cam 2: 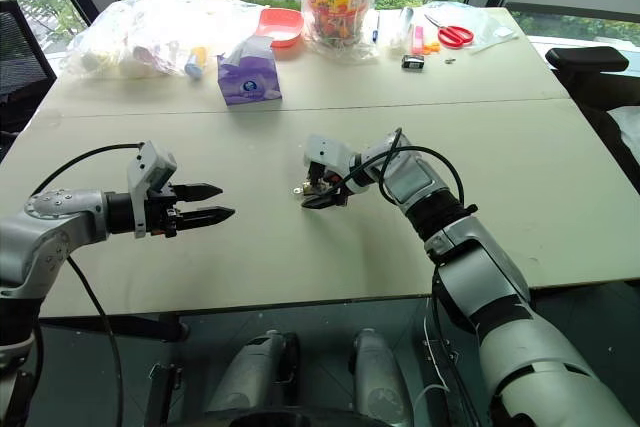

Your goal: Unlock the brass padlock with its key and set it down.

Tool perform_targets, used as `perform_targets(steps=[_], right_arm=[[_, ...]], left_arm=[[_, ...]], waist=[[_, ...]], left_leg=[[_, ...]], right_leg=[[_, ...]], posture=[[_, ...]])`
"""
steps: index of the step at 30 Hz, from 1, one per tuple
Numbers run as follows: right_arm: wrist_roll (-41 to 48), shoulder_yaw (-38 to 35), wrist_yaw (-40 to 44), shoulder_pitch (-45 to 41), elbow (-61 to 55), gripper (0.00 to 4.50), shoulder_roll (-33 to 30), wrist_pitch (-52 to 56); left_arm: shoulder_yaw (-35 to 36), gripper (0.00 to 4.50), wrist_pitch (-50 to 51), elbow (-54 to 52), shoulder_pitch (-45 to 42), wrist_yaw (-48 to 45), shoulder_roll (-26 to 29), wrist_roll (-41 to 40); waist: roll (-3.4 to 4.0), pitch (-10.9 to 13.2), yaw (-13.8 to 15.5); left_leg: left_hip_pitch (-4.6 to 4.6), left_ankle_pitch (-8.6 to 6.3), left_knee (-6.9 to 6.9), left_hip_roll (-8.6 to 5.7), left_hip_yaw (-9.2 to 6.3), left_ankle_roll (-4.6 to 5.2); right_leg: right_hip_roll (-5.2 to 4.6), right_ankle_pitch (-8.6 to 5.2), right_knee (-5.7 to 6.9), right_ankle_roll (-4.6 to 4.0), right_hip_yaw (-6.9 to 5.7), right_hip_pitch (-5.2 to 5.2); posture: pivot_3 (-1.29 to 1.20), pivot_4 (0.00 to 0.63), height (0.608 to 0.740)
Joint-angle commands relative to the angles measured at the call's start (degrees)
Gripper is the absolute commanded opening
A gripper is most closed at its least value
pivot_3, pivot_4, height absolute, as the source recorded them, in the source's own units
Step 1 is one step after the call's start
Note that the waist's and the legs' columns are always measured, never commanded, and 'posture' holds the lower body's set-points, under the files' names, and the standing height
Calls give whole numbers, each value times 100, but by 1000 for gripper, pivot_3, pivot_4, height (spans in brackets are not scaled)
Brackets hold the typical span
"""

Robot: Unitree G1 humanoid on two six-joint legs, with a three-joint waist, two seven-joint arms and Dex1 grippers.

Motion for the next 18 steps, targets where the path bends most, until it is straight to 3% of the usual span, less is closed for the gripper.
perform_targets(steps=[1,3,10,14,18], right_arm=[[-213,52,54,82,79,1663,57,92],[-229,25,93,133,-56,676,36,110],[-490,-392,-657,281,-1003,683,-76,-863],[-165,-1028,-1292,496,-2036,683,108,-629],[-231,-1094,-1498,715,-2664,683,95,-574]], left_arm=[[244,3084,23,-150,-9,79,-27,-117],[229,3084,-5,-7,-144,95,-96,-129],[215,3084,55,918,-965,-20,-892,-497],[188,3084,-97,1569,-1451,-166,-1206,-475],[167,3084,-174,2144,-1908,-278,-1451,-453]], waist=[[1,-1,1],[0,-1,2],[-1,-1,30],[-2,0,14],[-2,0,35]], left_leg=[[0,0,0,0,0,0],[2,0,0,0,0,-2],[10,1,13,-1,-1,-4],[4,2,16,0,6,-2],[5,7,25,5,7,-6]], right_leg=[[0,0,0,0,0,0],[0,0,2,0,0,1],[0,1,16,1,-1,8],[1,3,41,6,-2,-9],[8,6,61,11,-10,-13]], posture=[[0,150,740],[0,150,740],[0,150,740],[0,150,740],[0,150,740]])
